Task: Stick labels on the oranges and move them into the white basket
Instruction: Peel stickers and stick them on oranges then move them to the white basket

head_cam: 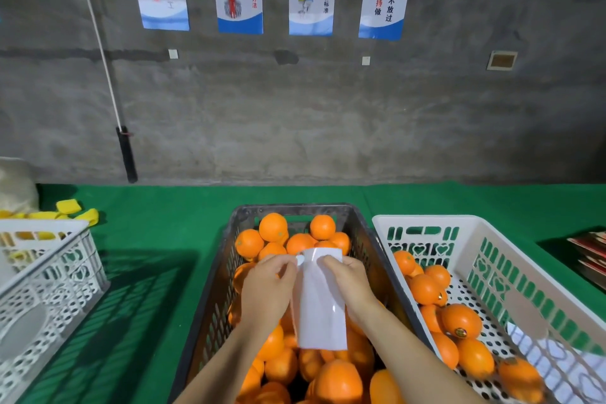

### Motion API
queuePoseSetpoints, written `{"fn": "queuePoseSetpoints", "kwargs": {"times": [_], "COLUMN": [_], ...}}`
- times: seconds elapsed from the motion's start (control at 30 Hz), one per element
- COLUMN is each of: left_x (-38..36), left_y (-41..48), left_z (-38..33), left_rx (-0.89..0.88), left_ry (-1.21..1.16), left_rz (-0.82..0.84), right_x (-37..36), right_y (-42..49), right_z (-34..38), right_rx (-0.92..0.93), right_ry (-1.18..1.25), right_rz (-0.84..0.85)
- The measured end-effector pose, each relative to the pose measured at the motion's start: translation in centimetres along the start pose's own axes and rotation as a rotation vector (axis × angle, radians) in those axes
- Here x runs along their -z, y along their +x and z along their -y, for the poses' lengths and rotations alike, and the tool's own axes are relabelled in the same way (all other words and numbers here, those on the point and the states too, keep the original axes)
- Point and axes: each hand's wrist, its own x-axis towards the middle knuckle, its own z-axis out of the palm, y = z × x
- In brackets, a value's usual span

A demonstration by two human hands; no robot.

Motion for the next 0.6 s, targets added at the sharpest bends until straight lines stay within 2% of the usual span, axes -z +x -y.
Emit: {"fn": "queuePoseSetpoints", "kwargs": {"times": [0.1,0.17,0.27,0.33,0.5,0.6], "left_x": [0.1,-0.3,-0.8,-1.0,-1.4,-1.5], "left_y": [-0.8,-1.3,-1.7,-1.8,-2.2,-2.3], "left_z": [-0.4,-0.6,-0.8,-0.6,0.5,0.6], "left_rx": [-0.224,-0.323,-0.279,-0.215,-0.167,-0.115], "left_ry": [0.12,0.187,0.218,0.167,0.19,0.174], "left_rz": [-0.01,0.157,0.487,0.64,0.882,0.958], "right_x": [0.5,0.8,1.0,0.8,0.7,0.7], "right_y": [0.6,0.8,1.1,1.1,1.2,1.0], "right_z": [-0.2,-0.2,-0.5,-0.7,-0.9,-0.7], "right_rx": [0.091,0.11,0.094,0.101,0.088,0.082], "right_ry": [0.057,0.094,0.07,0.01,-0.065,-0.077], "right_rz": [-0.21,-0.295,-0.313,-0.293,-0.298,-0.292]}}
